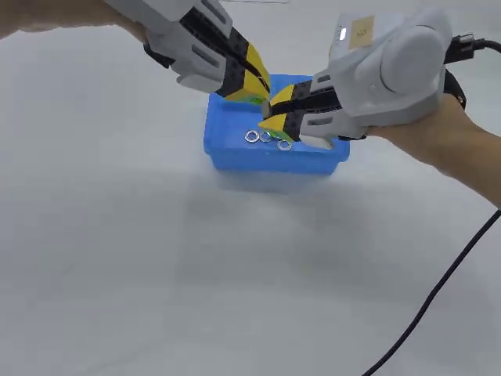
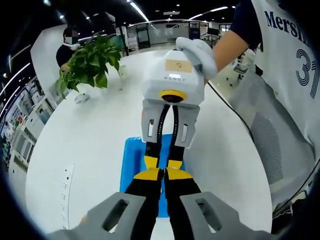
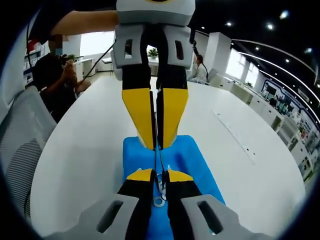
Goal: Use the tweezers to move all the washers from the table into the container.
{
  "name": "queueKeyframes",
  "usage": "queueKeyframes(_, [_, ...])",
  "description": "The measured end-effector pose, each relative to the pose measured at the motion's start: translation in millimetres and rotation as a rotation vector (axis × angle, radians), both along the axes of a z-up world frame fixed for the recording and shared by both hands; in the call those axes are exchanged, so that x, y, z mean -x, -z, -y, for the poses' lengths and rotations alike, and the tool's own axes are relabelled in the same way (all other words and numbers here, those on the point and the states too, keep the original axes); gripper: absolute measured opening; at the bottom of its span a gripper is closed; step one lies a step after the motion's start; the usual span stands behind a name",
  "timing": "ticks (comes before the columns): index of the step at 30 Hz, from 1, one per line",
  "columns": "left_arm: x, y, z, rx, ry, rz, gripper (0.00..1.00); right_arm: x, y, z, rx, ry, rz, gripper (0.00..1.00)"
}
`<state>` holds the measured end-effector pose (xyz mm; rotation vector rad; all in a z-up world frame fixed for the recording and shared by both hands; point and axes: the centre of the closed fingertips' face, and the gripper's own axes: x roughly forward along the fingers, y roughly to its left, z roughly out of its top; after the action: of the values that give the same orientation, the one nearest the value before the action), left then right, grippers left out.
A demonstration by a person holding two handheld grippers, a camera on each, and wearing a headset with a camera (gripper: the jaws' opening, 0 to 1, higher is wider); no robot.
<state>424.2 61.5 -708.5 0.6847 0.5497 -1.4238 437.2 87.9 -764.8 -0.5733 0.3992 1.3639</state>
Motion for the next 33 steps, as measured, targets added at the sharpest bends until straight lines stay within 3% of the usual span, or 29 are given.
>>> queueKeyframes(8, [1.3,7.0,0.6,-0.007,0.002,-0.019,0.06,3.7,6.9,1.6,-0.001,0.006,-0.022,0.10])
queueKeyframes(16, [2.3,8.5,-0.2,-0.018,0.006,-0.013,0.06,5.6,6.3,2.3,0.005,0.003,-0.012,0.10])
queueKeyframes(26, [4.5,0.7,-3.3,-0.017,0.004,0.004,0.06,7.4,-3.0,0.5,-0.005,0.003,0.001,0.12])
queueKeyframes(33, [8.4,-13.0,-5.2,-0.004,-0.010,0.026,0.06,10.3,-15.2,3.5,-0.031,0.019,-0.005,0.11])
